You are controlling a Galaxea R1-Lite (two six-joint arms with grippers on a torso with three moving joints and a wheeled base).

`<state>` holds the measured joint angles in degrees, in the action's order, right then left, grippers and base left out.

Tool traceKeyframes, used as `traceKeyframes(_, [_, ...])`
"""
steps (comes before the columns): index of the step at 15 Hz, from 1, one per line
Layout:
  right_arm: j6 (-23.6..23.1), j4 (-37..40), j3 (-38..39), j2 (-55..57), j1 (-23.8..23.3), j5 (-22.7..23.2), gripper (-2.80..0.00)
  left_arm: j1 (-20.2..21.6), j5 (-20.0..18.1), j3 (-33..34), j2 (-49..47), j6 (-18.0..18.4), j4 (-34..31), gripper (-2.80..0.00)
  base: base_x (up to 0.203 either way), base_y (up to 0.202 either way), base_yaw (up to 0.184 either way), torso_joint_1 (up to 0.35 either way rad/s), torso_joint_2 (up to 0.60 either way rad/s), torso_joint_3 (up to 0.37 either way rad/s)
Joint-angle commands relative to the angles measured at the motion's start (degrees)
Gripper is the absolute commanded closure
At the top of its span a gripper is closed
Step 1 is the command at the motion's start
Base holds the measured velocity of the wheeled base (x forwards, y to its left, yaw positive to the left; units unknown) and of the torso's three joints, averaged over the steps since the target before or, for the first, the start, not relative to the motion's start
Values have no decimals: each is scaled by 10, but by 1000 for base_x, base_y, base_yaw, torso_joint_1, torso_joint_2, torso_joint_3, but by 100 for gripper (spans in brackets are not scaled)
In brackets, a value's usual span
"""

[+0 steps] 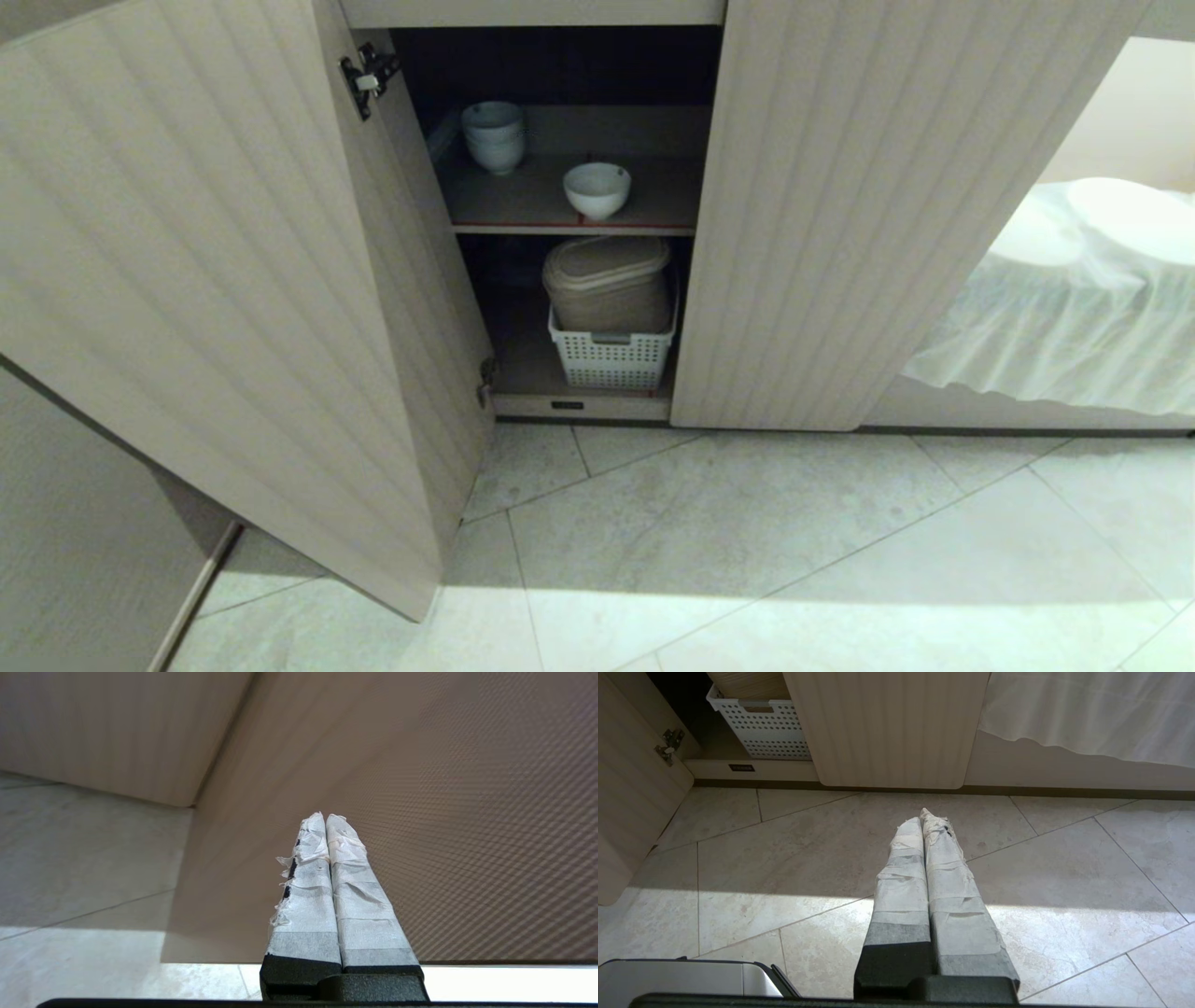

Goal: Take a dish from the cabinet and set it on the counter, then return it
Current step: Close the cabinet door

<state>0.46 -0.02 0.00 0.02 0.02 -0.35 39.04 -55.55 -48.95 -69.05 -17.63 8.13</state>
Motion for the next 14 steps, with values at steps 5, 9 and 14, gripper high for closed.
traceKeyframes(5, [0, 0, 0, 0, 1, 0, 0, -11, -25, -1, 3, -2, -20, 0, 0, 0, 0, 0, 0, 0])
traceKeyframes(9, [0, 0, 0, 0, 0, 0, 0, -30, -25, 2, 11, -2, -29, 0, 0, 0, 0, 0, 0, 0])
traceKeyframes(14, [0, -1, 0, 0, 0, 0, 0, -62, -25, 5, 17, -1, -44, 0, 0, 0, 0, 0, 0, 0])
